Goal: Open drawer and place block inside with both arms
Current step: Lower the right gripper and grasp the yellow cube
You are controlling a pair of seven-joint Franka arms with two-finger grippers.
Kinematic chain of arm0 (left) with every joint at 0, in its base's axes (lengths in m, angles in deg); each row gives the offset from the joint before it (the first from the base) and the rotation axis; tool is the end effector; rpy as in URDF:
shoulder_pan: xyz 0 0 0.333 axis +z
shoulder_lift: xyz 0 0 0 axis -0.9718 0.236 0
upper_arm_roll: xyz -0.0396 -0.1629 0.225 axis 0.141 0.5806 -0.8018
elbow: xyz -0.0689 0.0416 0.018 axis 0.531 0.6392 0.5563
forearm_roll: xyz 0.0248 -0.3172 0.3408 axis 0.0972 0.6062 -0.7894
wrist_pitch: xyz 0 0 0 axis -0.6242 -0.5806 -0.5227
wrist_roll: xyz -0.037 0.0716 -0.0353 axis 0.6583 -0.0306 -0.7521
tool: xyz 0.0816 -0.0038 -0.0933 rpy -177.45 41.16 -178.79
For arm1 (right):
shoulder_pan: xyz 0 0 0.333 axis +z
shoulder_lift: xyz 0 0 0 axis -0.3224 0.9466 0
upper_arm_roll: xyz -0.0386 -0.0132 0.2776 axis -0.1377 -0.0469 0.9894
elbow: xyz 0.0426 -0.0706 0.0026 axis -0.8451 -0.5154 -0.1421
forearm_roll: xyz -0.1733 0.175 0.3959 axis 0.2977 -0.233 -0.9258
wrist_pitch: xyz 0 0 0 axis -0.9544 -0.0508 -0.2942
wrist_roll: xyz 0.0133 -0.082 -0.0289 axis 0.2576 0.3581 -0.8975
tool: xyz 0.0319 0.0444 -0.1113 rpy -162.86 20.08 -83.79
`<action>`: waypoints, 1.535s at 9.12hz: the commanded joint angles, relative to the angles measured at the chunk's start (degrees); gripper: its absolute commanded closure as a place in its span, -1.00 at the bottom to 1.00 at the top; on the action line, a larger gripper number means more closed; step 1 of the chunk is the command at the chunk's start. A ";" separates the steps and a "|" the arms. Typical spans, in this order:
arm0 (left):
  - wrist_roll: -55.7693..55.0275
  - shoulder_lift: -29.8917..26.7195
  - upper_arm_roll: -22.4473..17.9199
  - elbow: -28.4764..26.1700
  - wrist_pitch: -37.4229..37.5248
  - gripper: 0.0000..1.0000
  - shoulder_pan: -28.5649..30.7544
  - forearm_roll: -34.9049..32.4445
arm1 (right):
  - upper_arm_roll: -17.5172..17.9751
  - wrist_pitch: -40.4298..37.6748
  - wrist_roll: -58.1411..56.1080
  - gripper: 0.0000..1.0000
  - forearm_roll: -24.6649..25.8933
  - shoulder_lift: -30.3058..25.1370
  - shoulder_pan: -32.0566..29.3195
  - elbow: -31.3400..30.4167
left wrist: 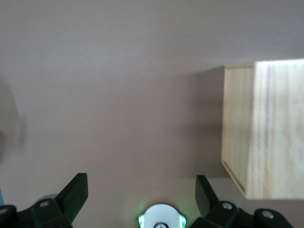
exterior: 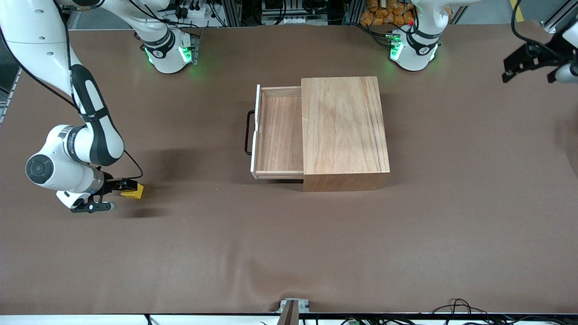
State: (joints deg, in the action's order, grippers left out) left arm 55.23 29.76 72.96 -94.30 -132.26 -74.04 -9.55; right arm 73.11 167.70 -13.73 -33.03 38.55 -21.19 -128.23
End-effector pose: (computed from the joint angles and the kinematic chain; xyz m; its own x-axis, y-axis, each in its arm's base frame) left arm 0.5793 -0.0163 0.6210 0.9988 -0.0251 -0.0416 -0.0276 -0.9978 -0.0605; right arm 0.6428 -0.0770 0.1068 0.9941 0.0277 -0.1045 0.0250 -0.9993 -0.0266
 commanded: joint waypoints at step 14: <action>-0.09 3.50 -4.20 0.52 -5.21 -1.00 -0.02 4.01 | 1.02 -32.91 4.89 1.00 -1.69 -6.36 13.52 23.43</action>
State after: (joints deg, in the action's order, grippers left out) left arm 54.92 33.41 68.58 -94.52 -137.74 -74.08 -6.00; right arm 74.57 136.71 -9.11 -34.53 30.88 -10.49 -107.87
